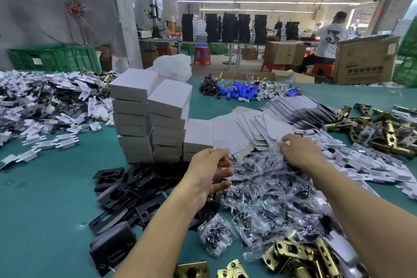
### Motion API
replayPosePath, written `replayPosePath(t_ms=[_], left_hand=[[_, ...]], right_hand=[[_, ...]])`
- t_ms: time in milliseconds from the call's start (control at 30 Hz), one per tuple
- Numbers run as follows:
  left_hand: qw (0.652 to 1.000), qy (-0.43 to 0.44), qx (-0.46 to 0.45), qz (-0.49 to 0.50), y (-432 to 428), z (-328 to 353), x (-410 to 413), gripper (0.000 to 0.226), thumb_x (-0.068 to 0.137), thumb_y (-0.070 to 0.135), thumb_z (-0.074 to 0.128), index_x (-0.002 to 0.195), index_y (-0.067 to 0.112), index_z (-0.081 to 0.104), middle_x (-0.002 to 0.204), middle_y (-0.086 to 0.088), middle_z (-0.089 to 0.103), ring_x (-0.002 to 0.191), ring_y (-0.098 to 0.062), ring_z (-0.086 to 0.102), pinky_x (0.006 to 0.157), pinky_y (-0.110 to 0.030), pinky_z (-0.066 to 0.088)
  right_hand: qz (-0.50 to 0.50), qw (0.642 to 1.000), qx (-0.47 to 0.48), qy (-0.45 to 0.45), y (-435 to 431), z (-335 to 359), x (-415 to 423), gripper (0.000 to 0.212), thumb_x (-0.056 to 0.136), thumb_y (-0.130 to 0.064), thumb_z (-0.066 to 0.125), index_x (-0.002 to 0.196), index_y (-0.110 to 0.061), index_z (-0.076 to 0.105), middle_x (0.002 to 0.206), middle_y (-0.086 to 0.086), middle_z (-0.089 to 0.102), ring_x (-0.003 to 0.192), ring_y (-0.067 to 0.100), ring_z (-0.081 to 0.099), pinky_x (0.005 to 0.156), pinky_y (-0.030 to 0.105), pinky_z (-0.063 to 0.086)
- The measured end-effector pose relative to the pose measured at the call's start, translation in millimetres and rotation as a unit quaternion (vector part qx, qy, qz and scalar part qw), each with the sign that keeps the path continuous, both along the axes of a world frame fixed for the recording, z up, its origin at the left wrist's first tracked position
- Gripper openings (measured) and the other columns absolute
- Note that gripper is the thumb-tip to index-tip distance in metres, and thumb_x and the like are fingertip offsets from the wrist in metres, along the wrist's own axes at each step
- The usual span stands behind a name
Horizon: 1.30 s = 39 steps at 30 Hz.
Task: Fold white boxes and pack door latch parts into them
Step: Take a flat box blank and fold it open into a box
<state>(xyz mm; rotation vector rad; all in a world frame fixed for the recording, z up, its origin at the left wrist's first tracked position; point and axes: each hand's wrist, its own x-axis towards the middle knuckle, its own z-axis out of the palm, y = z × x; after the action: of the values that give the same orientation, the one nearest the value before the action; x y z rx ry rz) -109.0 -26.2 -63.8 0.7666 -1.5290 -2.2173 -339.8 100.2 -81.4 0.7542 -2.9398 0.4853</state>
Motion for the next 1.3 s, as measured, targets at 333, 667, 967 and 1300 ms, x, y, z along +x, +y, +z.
replayPosePath(t_ms=[333, 667, 967, 1300], left_hand=[[1.0, -0.005, -0.003, -0.003, -1, -2, -2, 0.016, 0.096, 0.027, 0.067, 0.088, 0.016, 0.058, 0.068, 0.005, 0.065, 0.056, -0.011, 0.063, 0.047, -0.025, 0.053], [1.0, -0.004, -0.006, -0.006, -1, -2, -2, 0.016, 0.096, 0.026, 0.067, 0.088, 0.016, 0.057, 0.066, 0.005, 0.065, 0.057, -0.011, 0.063, 0.047, -0.024, 0.053], [1.0, -0.003, -0.008, -0.004, -1, -2, -3, 0.017, 0.095, 0.027, 0.067, 0.088, 0.015, 0.058, 0.069, 0.005, 0.065, 0.057, -0.01, 0.063, 0.047, -0.025, 0.053], [1.0, -0.004, -0.01, -0.003, -1, -3, -4, 0.017, 0.095, 0.028, 0.066, 0.087, 0.016, 0.058, 0.071, 0.004, 0.065, 0.057, -0.01, 0.063, 0.047, -0.024, 0.053]], right_hand=[[-0.025, 0.997, -0.044, 0.052, -1, -7, 2, 0.03, 0.099, -0.034, 0.047, 0.099, -0.009, 0.065, 0.076, 0.005, 0.058, 0.079, 0.029, 0.057, 0.069, 0.036, 0.048], [0.001, 0.997, 0.0, 0.074, -6, -5, 7, 0.031, 0.1, -0.036, 0.043, 0.089, -0.009, 0.056, 0.085, 0.011, 0.061, 0.075, 0.028, 0.054, 0.066, 0.034, 0.04], [-0.005, 0.994, 0.052, 0.092, -7, 5, 11, 0.039, 0.093, -0.051, 0.048, 0.099, -0.013, 0.054, 0.079, 0.003, 0.052, 0.074, 0.027, 0.053, 0.056, 0.031, 0.035], [0.04, 0.987, 0.119, 0.105, -27, 16, 26, 0.012, 0.093, -0.014, 0.047, 0.084, -0.012, 0.039, 0.087, 0.008, 0.043, 0.085, 0.033, 0.05, 0.07, 0.037, 0.039]])
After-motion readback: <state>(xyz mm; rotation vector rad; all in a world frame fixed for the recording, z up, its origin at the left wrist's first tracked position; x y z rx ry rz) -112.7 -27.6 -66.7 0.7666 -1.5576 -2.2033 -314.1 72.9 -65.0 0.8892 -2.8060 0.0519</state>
